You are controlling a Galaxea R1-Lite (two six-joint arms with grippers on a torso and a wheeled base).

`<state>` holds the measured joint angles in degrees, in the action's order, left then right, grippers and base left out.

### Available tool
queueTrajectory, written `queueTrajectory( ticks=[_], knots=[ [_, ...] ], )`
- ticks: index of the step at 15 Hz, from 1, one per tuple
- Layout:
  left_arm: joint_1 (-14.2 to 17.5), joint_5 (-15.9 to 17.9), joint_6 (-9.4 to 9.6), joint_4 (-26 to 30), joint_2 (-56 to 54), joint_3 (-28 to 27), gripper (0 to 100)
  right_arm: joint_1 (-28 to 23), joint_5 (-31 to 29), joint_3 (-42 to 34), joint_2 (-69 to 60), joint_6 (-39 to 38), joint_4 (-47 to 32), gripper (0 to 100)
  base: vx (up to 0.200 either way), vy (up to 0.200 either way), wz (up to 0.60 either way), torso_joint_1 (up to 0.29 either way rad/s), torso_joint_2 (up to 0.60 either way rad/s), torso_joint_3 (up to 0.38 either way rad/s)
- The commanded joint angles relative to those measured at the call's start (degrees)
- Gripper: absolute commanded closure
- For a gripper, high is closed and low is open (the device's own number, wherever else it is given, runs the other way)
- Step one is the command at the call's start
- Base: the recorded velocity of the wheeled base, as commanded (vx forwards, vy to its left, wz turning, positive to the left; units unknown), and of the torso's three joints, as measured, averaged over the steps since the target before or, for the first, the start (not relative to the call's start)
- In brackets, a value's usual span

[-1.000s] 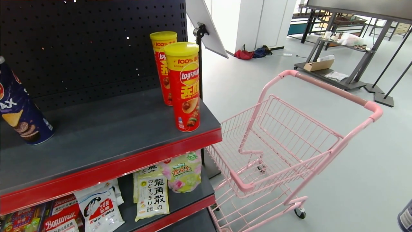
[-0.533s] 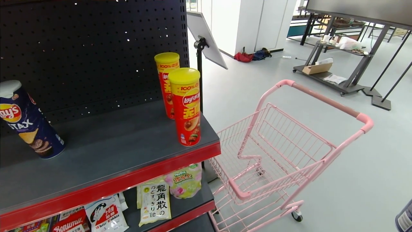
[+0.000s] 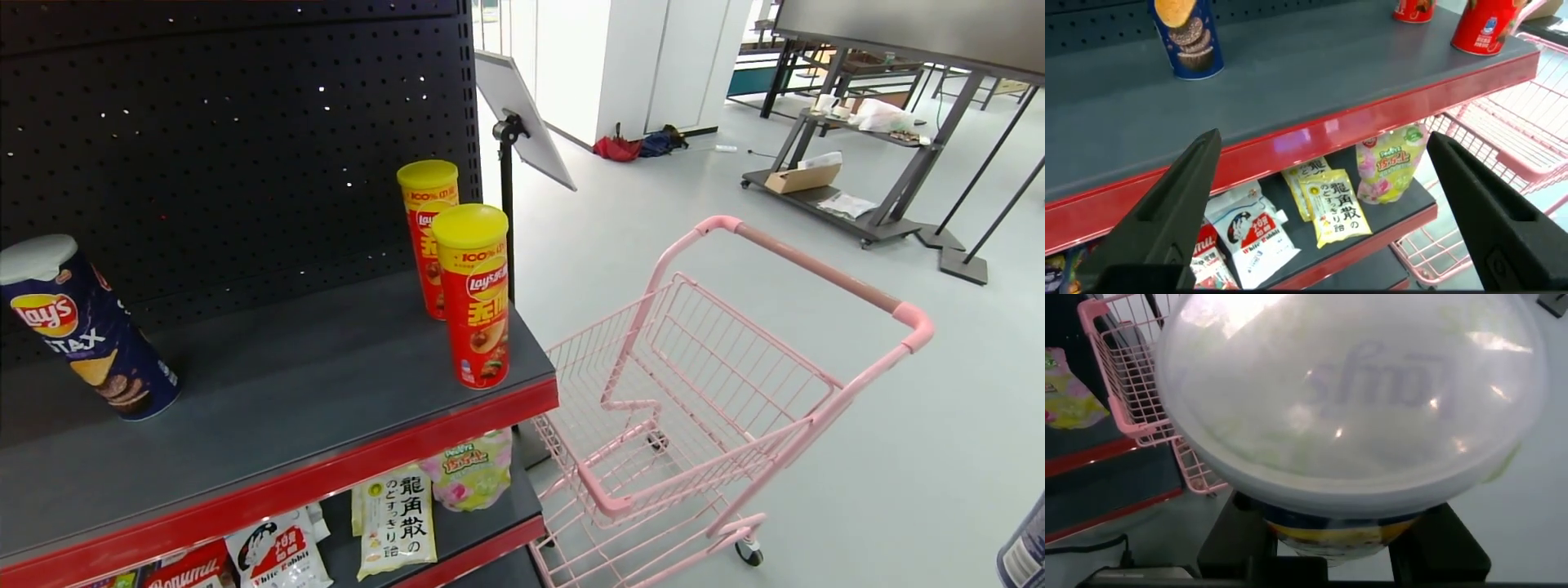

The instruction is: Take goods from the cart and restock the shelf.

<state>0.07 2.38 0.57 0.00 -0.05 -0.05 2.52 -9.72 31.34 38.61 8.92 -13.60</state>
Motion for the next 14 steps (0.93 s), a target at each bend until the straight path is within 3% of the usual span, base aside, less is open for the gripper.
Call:
queueTrajectory(
  ticks=[1,11,14],
  knots=[
    [0.0,0.0,0.04,0.0,0.0,0.0,0,-0.1,0.0,-0.4,0.5,0.0,0.0,100,0.0,0.0,0.6,0.017,-0.01,-0.022],
    [0.0,0.0,0.04,-0.1,0.0,0.0,0,0.0,0.0,-4.1,-1.9,0.0,0.7,100,0.0,0.0,0.6,0.004,0.0,0.0],
    [0.0,0.0,0.04,0.0,0.0,0.0,0,-0.1,0.1,-6.7,-5.6,-0.4,2.3,100,0.0,0.0,0.0,0.0,0.0,0.0]
  ],
)
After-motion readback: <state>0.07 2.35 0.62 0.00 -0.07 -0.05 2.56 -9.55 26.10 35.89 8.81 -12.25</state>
